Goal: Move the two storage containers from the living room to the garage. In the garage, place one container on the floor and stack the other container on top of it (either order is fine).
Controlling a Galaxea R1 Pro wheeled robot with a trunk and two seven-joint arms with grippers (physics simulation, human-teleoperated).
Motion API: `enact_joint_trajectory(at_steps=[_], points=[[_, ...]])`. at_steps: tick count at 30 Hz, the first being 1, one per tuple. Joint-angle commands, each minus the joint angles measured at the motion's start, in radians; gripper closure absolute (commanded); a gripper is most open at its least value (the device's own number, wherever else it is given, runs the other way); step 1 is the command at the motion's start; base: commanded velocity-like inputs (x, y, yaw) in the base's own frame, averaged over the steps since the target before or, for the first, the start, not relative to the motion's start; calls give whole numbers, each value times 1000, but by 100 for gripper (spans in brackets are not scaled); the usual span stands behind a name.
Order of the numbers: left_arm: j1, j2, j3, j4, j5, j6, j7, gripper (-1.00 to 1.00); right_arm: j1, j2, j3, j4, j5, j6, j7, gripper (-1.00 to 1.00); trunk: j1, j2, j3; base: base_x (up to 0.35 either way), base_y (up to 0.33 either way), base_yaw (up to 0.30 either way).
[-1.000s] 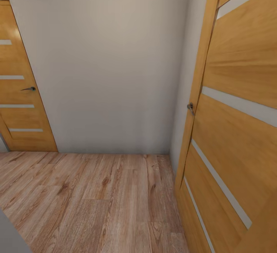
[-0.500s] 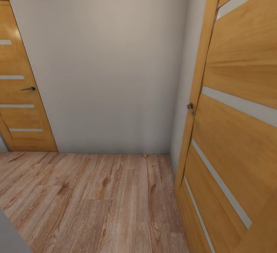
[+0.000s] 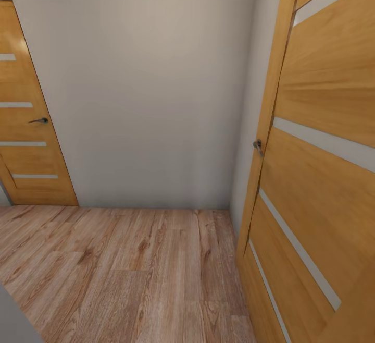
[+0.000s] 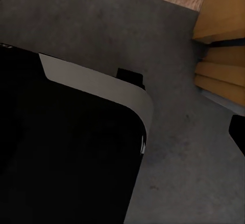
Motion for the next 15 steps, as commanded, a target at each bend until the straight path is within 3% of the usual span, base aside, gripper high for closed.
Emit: enact_joint_trajectory(at_steps=[1, 15], points=[[0, 0, 1, 0, 1, -2, -1, -100, -1, 0, 6, 3, -11, -6, 6, -100, 0, 0, -1, 0, 0, 0], [0, 0, 1, 0, 1, -2, -1, -100, -1, 0, 6, 3, -11, -6, 6, -100, 0, 0, -1, 0, 0, 0]])
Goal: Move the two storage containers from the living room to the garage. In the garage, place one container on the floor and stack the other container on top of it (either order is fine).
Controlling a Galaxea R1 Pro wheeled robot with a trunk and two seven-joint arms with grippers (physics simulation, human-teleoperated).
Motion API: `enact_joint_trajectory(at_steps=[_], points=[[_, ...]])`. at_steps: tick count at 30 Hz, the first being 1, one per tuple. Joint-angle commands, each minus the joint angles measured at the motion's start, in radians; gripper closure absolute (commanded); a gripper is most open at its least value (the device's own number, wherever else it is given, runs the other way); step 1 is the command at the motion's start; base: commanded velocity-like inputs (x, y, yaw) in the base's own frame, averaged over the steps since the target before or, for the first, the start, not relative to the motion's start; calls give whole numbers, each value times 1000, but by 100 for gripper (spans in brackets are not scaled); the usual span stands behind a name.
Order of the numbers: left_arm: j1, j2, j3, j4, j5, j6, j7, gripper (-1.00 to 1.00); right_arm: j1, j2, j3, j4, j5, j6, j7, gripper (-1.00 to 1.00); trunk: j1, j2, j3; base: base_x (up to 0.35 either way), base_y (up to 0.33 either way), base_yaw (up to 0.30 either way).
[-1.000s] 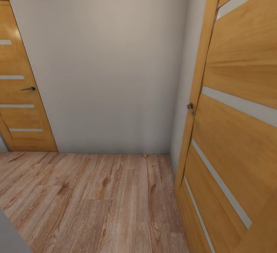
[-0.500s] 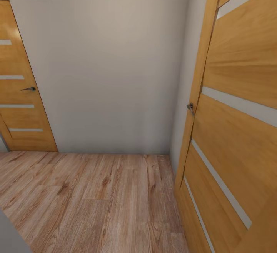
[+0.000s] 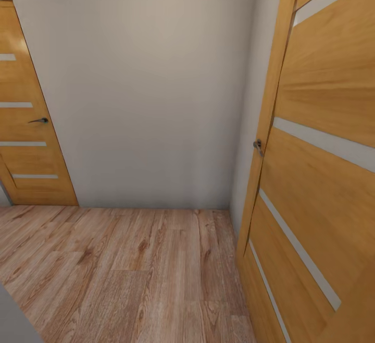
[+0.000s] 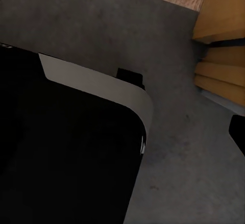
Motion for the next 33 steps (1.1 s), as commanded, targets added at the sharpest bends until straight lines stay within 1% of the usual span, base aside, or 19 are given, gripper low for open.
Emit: enact_joint_trajectory(at_steps=[1, 10, 21, 33], points=[[0, 0, 1, 0, 1, -2, -1, -100, -1, 0, 6, 3, -11, -6, 6, -100, 0, 0, -1, 0, 0, 0], [0, 0, 0, 0, 1, -2, -1, -100, -1, 1, 6, 3, -9, -9, 6, -100, 0, 0, -1, 8, 0, 0], [0, 0, 0, 0, 0, -2, -1, -100, -1, 2, 6, 3, -9, -7, 6, -100, 0, 0, -1, 228, 0, 0], [0, 0, 0, 0, 0, -2, -1, -100, -1, 1, 6, 3, -9, -7, 6, -100, 0, 0, -1, 17, 0, 0]])
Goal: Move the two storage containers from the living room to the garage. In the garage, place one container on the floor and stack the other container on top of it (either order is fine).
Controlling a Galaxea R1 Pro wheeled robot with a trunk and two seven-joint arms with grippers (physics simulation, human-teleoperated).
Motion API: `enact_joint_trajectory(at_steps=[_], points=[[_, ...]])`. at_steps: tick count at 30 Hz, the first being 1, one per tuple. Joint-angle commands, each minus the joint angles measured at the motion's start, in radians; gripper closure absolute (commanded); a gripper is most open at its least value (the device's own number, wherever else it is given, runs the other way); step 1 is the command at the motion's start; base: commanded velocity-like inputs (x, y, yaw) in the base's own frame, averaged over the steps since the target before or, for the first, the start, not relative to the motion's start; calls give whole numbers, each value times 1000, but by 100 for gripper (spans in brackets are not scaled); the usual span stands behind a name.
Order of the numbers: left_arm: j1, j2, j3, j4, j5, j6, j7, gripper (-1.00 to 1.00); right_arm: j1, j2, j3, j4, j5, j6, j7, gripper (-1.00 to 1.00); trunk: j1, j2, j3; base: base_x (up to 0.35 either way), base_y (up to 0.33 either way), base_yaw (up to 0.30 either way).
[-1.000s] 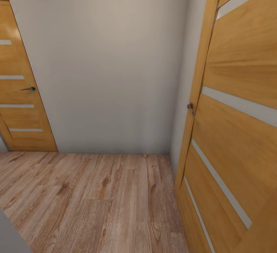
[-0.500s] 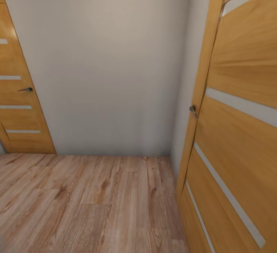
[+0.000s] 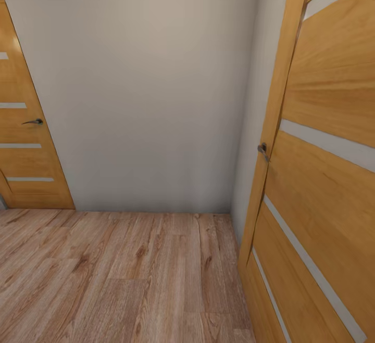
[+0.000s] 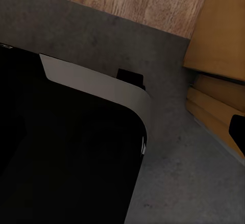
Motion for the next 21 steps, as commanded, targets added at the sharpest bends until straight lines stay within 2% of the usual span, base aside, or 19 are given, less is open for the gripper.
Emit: enact_joint_trajectory(at_steps=[1, 21], points=[[0, 0, 1, 0, 1, -2, -1, -100, -1, 0, 6, 3, -11, -6, 6, -100, 0, 0, -1, 0, 0, 0], [0, 0, 1, 0, 2, -2, -1, -100, -1, -1, 6, 3, -10, -6, 6, -100, 0, 0, -1, 0, 0, 0]])
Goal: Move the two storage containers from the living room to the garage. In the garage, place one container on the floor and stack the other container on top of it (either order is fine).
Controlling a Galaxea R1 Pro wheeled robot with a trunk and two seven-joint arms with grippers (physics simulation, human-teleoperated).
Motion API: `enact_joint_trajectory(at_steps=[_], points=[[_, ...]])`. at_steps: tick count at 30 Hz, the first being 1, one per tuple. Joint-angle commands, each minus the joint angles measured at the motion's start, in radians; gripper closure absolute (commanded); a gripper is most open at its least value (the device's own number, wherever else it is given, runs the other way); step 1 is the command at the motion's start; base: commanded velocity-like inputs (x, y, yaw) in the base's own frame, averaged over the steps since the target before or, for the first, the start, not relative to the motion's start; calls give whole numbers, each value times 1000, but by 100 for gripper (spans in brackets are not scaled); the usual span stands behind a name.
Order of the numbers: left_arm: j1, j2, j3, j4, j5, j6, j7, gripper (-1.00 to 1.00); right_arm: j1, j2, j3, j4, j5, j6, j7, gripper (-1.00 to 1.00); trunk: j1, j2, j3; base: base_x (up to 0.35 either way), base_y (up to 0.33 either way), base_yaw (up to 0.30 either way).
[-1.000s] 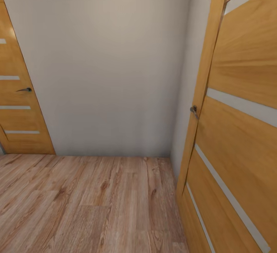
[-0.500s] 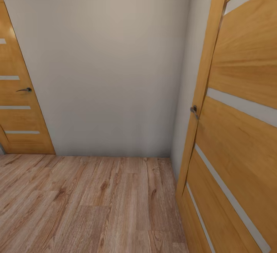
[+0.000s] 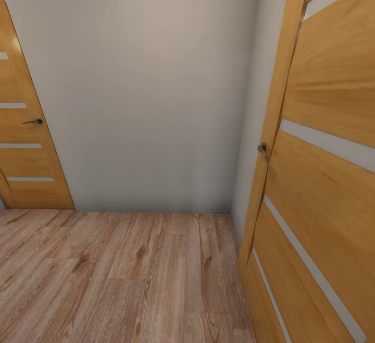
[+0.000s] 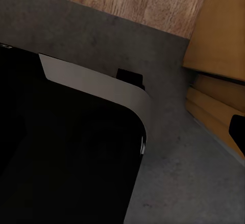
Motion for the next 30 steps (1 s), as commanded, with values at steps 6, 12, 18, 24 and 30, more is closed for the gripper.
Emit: enact_joint_trajectory(at_steps=[6, 12, 18, 24, 30], points=[[0, 0, 1, 0, 1, -2, -1, -100, -1, 1, 6, 3, -11, -6, 5, -100, 0, 0, -1, 1, 0, 0], [0, 0, 1, 0, 1, -1, -2, -100, -1, 2, 6, 3, -11, -6, 5, -100, 0, 0, -1, 152, 0, 0], [0, 0, 1, 0, 0, -2, -2, -100, -1, 2, 6, 3, -11, -6, 4, -100, 0, 0, -1, 257, 0, 0], [0, 0, 1, 0, 1, -2, -2, -100, -1, 1, 6, 3, -14, -4, 3, -100, 0, 0, -1, 25, 0, 0], [0, 0, 1, 0, 1, -2, -2, -100, -1, 0, 6, 3, -13, -5, -5, -100, 0, 0, -1, 1, 0, 143]])
